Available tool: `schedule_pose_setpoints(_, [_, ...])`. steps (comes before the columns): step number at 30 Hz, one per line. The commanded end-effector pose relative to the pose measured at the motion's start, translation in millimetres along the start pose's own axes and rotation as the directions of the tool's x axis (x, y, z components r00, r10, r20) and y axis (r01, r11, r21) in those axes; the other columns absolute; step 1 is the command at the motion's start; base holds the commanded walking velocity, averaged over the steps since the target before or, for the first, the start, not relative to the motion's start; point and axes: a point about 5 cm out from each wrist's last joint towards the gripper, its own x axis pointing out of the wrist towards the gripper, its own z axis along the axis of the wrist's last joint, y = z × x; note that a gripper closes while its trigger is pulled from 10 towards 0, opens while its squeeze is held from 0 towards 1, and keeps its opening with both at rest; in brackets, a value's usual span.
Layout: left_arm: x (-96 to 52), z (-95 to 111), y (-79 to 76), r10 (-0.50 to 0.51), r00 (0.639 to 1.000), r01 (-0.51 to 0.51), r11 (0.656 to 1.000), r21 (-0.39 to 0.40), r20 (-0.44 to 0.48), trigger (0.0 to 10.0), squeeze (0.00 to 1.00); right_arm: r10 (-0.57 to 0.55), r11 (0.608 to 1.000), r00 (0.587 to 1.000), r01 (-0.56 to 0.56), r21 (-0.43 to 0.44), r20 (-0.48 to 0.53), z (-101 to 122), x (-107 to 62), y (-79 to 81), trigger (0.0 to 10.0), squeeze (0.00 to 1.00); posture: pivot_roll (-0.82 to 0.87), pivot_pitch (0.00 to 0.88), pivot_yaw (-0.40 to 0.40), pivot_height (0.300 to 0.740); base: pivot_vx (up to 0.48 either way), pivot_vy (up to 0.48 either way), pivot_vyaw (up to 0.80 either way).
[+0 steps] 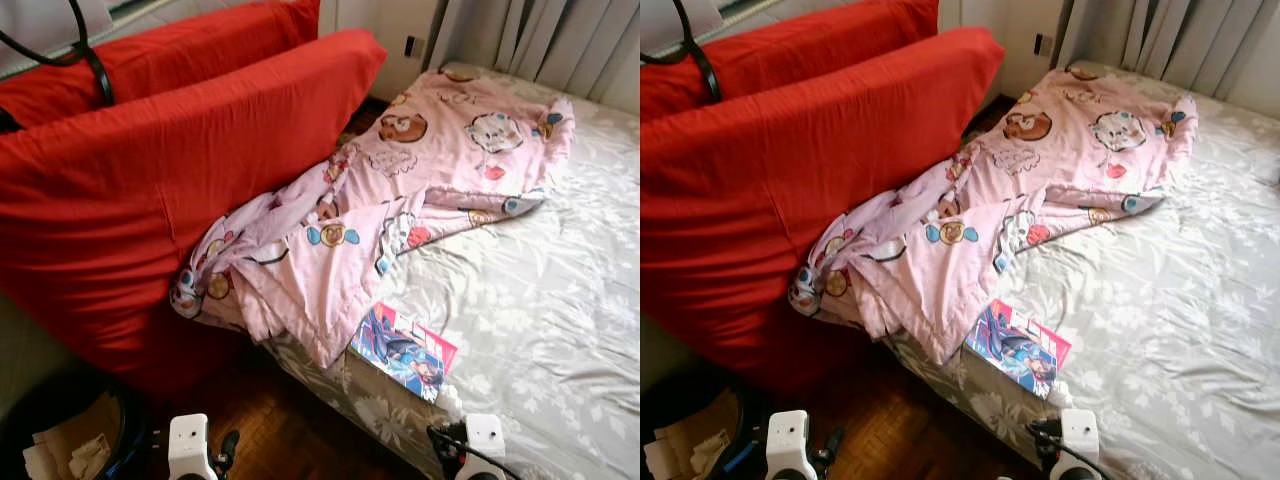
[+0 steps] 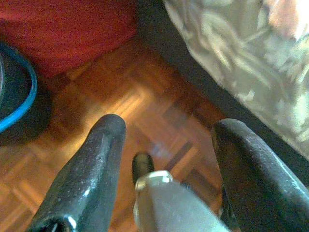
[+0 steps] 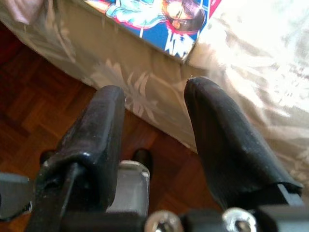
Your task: Clean up the room
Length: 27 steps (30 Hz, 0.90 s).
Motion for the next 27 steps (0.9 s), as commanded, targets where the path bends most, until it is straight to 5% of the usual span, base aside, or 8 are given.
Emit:
schedule_pose_setpoints(1, [-4.9, -16.7, 4.6, 0.028, 0.997, -0.027, 1.000, 0.005, -0.072, 10.0, 0.00, -0.031, 1.000, 0.996, 0.031, -0.001, -0.085, -19.7, -8.0, -4.1, 10.0, 0.00, -0.04, 0.187, -0.011, 0.740, 0.000, 0.000, 0.00])
schedule_pose_setpoints(27, [-7.8, -33.2, 2.3, 0.032, 0.989, -0.030, 0.999, 0.013, -0.145, 10.0, 0.00, -0.004, 1.000, 0.978, 0.001, -0.016, -0.211, -45.3, -22.1, -11.4, 10.0, 0.00, -0.04, 0.186, -0.015, 0.740, 0.000, 0.000, 0.00])
